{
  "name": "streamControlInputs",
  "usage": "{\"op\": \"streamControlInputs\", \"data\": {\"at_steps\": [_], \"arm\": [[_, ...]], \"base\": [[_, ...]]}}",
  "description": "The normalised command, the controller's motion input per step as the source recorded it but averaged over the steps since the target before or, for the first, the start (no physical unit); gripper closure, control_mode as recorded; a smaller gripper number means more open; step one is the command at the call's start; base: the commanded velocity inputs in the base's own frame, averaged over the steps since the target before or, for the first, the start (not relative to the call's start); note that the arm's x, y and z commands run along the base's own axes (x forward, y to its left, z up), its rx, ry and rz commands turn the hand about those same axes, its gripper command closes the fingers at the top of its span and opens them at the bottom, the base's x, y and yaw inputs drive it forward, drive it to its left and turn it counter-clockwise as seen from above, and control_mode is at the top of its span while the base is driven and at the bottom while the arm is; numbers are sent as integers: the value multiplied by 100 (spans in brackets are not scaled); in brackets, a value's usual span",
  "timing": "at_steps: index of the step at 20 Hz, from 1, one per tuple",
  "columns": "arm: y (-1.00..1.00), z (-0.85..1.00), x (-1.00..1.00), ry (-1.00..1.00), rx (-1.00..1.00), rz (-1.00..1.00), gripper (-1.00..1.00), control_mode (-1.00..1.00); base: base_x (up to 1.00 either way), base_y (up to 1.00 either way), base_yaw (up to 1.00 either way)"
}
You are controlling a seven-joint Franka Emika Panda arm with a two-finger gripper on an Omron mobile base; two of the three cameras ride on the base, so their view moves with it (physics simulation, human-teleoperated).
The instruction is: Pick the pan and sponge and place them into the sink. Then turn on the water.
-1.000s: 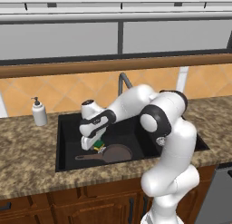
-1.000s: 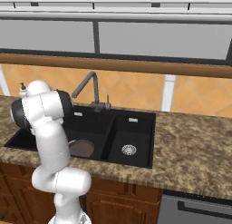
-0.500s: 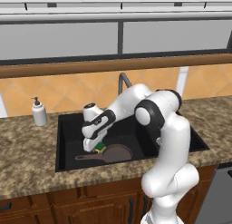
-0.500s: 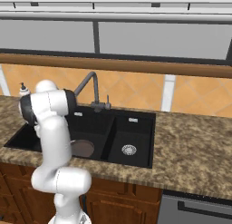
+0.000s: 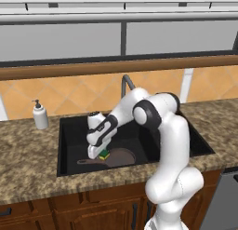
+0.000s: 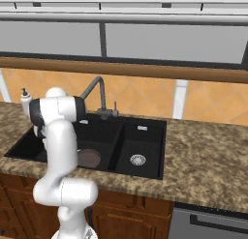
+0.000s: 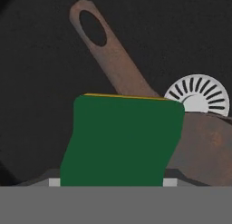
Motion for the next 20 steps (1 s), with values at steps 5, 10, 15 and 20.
{"op": "streamControlInputs", "data": {"at_steps": [5,10,15,20], "arm": [[-1,-38,17,0,0,0,100,-100],[0,-33,12,0,0,0,100,-100],[0,-26,9,0,0,0,100,-100],[0,-9,6,2,0,0,100,-100]], "base": [[0,0,0],[0,0,0],[0,0,0],[0,0,0]]}}
